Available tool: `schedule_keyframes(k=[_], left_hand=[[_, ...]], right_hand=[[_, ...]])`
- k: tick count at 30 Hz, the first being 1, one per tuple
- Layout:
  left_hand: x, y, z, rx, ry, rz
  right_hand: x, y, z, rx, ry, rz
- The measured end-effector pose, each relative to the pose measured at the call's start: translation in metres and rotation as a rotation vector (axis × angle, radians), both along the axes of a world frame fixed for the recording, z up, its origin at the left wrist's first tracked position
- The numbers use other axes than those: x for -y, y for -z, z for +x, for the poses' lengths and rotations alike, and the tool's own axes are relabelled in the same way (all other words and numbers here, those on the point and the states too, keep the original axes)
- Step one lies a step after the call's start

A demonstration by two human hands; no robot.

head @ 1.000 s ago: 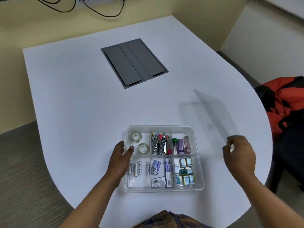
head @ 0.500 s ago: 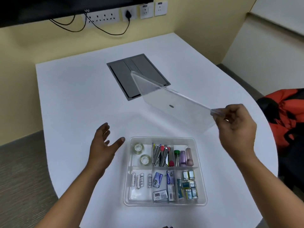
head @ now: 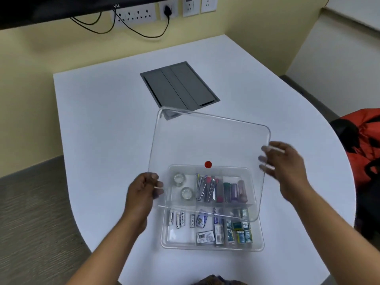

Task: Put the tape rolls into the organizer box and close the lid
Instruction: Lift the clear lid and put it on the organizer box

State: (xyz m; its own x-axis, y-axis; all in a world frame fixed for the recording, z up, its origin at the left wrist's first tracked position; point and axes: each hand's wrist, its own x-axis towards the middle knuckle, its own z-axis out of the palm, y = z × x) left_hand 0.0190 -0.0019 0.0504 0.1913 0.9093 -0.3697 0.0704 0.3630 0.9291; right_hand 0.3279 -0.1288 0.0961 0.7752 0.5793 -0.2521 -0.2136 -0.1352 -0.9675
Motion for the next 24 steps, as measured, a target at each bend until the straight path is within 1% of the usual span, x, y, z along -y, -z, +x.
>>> schedule_keyframes(k=[2, 4, 6, 9, 12, 14, 17, 21, 24], left_hand=[[0.02, 0.01, 0.002, 0.01, 0.015, -0.075], [0.034, 0.021, -0.003, -0.053, 0.044, -0.053], [0.043, 0.033, -0.012, -0.212, 0.14, 0.035], [0.048, 0.049, -0.026, -0.479, 0.286, 0.159], [0.05, 0.061, -0.032, -0.611, 0.332, 0.234], [0.05, 0.066, -0.033, -0.647, 0.336, 0.235], [0.053, 0.069, -0.03, -0.668, 0.296, 0.162], [0.058, 0.074, -0.026, -0.635, 0.213, 0.121], [0.057, 0.077, -0.023, -0.618, 0.2, 0.082]], right_hand=[[0.018, 0.031, -0.009, 0.028, -0.071, -0.143], [0.037, 0.057, -0.017, 0.101, -0.099, -0.262], [0.054, 0.074, -0.023, 0.193, -0.129, -0.388], [0.073, 0.09, -0.026, 0.229, -0.172, -0.524], [0.085, 0.1, -0.029, 0.255, -0.199, -0.605], [0.088, 0.105, -0.03, 0.252, -0.205, -0.633], [0.088, 0.109, -0.031, 0.251, -0.191, -0.655], [0.082, 0.112, -0.032, 0.251, -0.175, -0.637], [0.077, 0.114, -0.032, 0.216, -0.168, -0.628]])
